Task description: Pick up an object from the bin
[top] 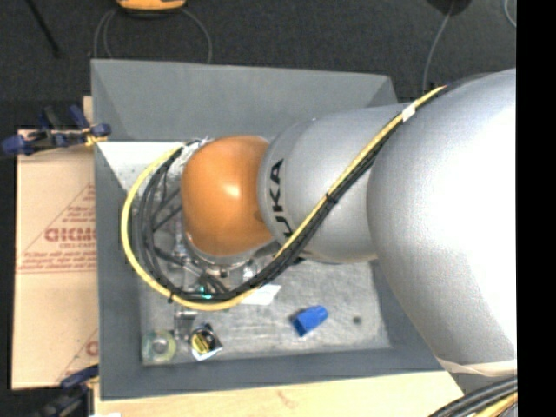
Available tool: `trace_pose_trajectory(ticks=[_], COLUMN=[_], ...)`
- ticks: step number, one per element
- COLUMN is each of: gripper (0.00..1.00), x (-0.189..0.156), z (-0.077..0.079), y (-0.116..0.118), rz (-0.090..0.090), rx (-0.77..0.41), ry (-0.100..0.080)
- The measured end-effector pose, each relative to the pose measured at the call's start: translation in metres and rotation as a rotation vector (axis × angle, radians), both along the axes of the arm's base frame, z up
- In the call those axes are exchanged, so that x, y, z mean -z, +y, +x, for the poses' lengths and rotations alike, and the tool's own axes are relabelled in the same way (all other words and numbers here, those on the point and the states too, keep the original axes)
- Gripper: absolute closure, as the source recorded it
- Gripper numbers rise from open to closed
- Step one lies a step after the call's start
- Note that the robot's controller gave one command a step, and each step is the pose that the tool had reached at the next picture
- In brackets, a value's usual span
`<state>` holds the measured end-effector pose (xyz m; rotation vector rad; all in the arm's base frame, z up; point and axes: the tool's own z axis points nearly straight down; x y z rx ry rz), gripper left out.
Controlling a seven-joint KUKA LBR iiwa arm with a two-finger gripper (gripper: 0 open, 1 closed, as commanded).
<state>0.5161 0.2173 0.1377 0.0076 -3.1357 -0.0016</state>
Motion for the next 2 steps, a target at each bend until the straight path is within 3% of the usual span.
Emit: trace_pose_trajectory(ticks=[1, 2], gripper=[0.0, 1.0], x=[0.0643, 0.0613], z=[-0.0162, -0.0153], y=[-0.0673, -0.0646], rz=[0.005, 0.006], rx=[-0.054, -0.056], ry=[-0.015, -0.016])
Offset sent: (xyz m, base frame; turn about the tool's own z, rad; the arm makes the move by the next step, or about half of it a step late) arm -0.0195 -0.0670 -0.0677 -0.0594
